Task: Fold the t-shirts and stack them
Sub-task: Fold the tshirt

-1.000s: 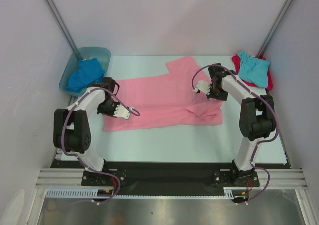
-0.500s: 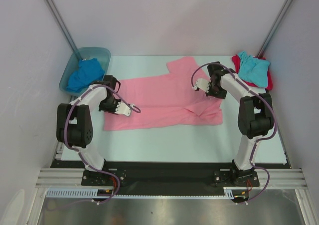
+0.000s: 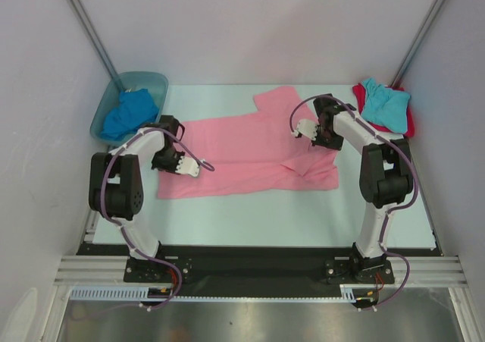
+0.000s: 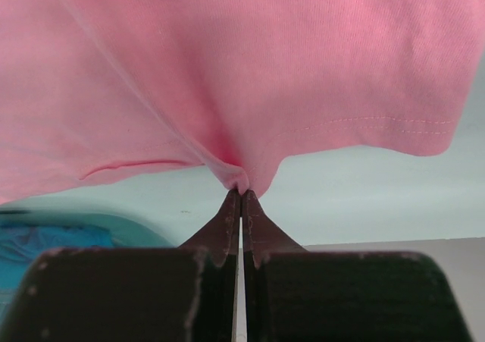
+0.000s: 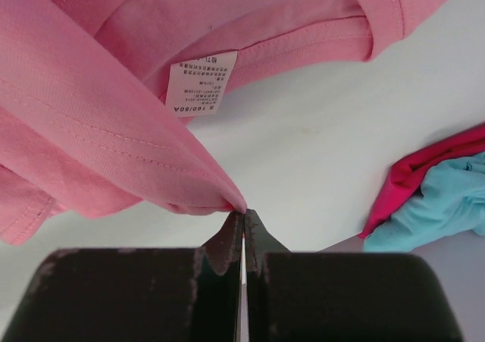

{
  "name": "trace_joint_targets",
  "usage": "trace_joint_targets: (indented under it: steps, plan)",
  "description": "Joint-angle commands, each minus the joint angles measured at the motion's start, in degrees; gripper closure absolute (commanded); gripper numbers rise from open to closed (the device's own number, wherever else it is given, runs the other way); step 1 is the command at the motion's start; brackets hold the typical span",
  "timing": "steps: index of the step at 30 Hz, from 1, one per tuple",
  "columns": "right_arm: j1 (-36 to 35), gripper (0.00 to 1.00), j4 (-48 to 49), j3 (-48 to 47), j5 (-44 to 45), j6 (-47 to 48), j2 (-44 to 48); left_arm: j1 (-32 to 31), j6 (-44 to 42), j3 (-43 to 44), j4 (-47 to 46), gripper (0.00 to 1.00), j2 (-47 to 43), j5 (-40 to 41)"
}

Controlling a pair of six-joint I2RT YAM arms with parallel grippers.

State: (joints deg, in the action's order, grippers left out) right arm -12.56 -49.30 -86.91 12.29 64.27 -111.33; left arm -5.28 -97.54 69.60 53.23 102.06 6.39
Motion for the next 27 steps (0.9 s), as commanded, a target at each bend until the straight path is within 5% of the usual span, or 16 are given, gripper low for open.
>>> trace_joint_targets:
  steps: [1,27]
  plan:
    - [0.34,1.0,0.61,-1.24,1.5,-0.9,-0.38,0.09,-0.11,1.68,0.56,1.0,0.33,0.81]
    - [2.89,1.0,1.31,-0.71,2.3,-0.29,-1.08,0.27,1.47,1.76,-1.99,1.0,4.37,4.33]
